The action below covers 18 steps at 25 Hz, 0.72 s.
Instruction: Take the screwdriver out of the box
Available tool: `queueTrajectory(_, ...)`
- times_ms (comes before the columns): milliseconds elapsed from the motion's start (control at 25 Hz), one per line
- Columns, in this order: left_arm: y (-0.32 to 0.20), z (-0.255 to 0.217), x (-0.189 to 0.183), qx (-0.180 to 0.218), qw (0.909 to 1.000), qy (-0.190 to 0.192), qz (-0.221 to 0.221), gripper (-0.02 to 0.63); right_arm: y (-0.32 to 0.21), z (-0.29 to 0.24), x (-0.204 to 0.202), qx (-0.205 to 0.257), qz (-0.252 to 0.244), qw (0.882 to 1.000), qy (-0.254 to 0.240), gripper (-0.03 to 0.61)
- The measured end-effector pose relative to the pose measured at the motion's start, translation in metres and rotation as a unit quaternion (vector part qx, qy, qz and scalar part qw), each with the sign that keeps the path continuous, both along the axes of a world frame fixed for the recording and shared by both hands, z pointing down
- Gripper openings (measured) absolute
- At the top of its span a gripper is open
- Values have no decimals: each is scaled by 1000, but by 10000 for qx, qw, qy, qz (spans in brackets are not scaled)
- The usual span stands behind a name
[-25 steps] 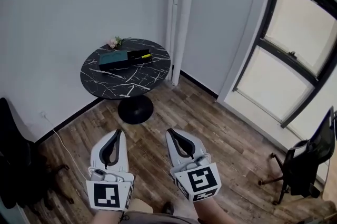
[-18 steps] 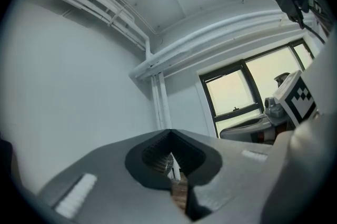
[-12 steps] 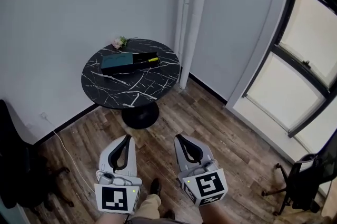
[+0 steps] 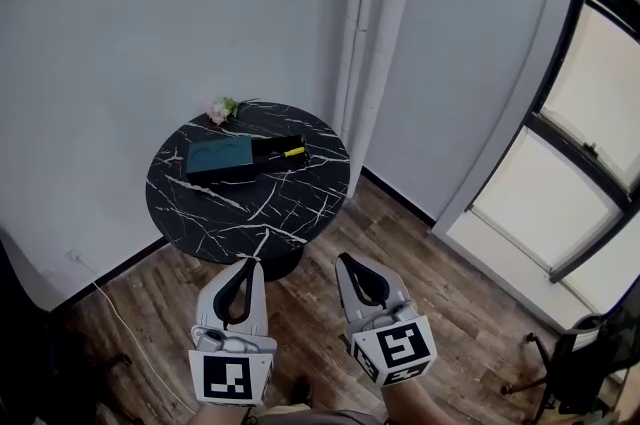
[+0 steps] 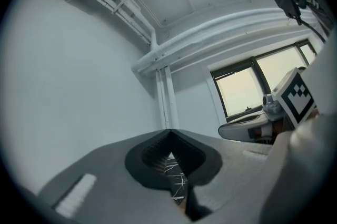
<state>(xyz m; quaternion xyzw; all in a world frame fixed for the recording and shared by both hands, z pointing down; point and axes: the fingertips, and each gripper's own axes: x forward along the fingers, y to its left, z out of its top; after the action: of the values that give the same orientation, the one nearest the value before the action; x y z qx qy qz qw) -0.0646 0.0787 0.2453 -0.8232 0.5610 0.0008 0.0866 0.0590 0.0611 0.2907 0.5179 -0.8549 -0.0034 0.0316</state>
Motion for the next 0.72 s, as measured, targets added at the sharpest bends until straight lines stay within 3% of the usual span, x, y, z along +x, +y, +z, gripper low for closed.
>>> queueTrajectory(480,-104,17,15,-179,9998,-101,63,0,-97,3,20,9,154,9999,73,26)
queueTrajectory(720,-171,37,34,-372,9989,-231,-135,1,-170,20,37,-96,-85,9999,7,26)
